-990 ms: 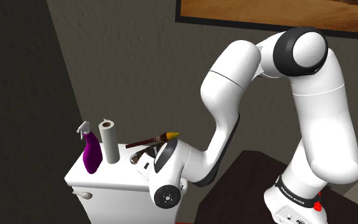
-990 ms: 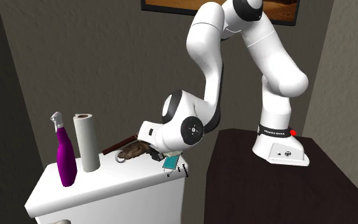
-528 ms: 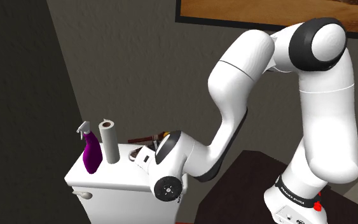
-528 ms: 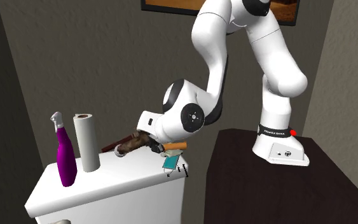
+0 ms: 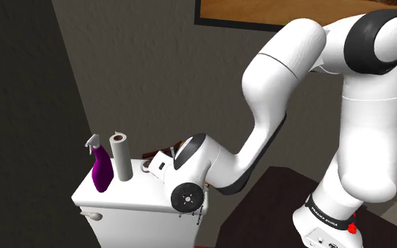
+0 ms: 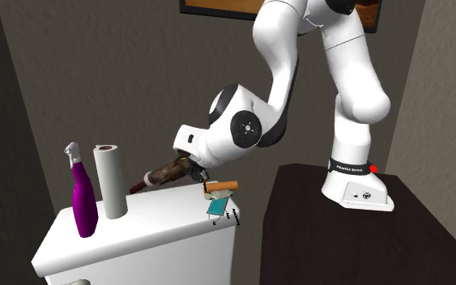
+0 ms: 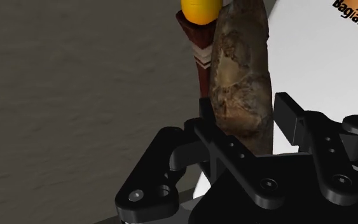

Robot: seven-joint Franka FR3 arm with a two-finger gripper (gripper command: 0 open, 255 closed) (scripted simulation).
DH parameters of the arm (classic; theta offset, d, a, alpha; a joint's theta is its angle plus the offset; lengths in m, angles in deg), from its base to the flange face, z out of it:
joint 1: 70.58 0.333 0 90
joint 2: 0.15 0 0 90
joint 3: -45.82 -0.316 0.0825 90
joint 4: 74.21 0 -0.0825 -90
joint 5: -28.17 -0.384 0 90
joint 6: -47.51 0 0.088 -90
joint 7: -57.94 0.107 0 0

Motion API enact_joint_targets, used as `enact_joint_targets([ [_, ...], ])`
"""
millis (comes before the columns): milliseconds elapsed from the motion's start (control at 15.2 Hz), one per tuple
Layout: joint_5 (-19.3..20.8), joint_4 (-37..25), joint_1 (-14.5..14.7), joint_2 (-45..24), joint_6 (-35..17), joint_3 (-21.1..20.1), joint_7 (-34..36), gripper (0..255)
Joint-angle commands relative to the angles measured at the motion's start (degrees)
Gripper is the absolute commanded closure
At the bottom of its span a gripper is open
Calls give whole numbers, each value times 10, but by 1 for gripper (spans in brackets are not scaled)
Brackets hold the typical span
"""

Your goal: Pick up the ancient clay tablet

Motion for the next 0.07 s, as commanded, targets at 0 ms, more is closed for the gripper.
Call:
enact_joint_targets([
  [0, -3, 0, -2, 5, 0, -1, -4, 255],
])
